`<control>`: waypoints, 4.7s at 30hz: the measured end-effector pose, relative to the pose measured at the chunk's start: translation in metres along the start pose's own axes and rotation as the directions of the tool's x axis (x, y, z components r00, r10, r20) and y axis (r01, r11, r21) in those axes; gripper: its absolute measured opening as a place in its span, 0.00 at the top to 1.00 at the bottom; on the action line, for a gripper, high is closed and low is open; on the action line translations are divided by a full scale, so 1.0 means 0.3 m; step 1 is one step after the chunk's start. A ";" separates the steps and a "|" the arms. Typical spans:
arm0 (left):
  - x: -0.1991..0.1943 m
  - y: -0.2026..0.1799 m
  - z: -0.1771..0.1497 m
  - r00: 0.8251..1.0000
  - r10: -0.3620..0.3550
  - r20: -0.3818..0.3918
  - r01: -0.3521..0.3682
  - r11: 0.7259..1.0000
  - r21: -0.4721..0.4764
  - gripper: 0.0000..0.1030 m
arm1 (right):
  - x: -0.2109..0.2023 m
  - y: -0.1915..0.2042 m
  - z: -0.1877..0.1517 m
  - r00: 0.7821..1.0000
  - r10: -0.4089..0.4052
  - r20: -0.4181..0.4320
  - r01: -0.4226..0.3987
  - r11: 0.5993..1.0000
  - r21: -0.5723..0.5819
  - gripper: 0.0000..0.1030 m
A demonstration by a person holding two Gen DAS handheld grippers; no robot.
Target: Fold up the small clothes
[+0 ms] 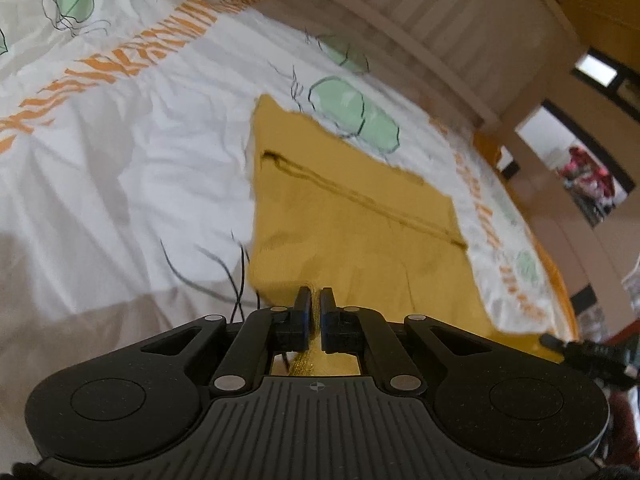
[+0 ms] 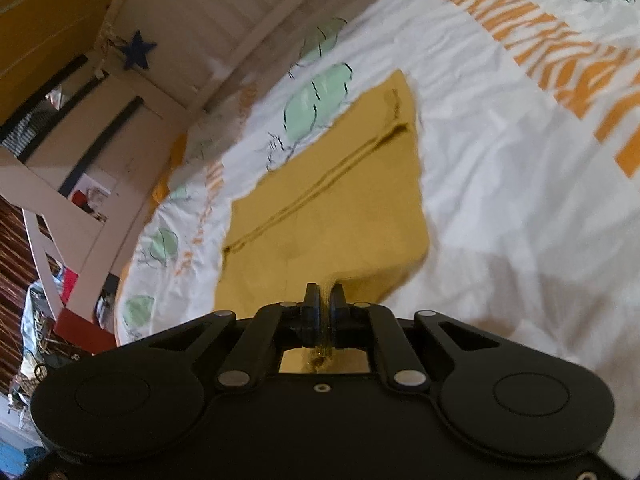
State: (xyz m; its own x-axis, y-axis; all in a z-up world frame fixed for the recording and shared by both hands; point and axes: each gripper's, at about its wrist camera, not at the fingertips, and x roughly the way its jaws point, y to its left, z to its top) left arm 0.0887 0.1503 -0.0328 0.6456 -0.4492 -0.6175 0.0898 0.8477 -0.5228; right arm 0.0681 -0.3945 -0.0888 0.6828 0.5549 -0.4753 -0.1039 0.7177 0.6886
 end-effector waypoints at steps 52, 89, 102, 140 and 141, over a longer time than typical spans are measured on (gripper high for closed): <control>0.397 0.092 0.456 0.996 0.046 0.073 -0.044 0.999 -0.025 0.91 | 0.411 -0.060 0.463 0.998 -0.017 0.067 0.024 0.994 -0.106 0.78; 0.435 0.183 0.298 0.991 0.108 -0.074 -0.116 0.986 -0.119 0.51 | 0.349 -0.116 0.268 0.999 0.032 -0.017 -0.031 0.998 0.061 0.49; 0.484 0.184 0.310 0.993 0.054 -0.109 -0.070 0.987 -0.148 0.50 | 0.404 -0.180 0.304 0.999 -0.050 -0.004 0.050 0.990 0.128 0.49; 0.465 0.168 0.346 0.997 0.009 -0.071 -0.017 0.994 -0.111 0.61 | 0.426 -0.131 0.328 1.000 0.019 0.006 -0.019 0.997 -0.069 0.84; 0.469 0.163 0.350 0.997 0.014 -0.072 -0.021 0.994 -0.107 0.61 | 0.428 -0.132 0.329 1.000 0.023 0.007 -0.023 0.998 -0.064 0.84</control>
State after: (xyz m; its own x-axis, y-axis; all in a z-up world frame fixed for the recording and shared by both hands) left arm 0.2635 0.1581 -0.0835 0.5908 -0.4565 -0.6652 -0.0053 0.8223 -0.5691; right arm 0.2313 -0.3933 -0.1229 0.6851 0.5685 -0.4554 -0.1654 0.7303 0.6628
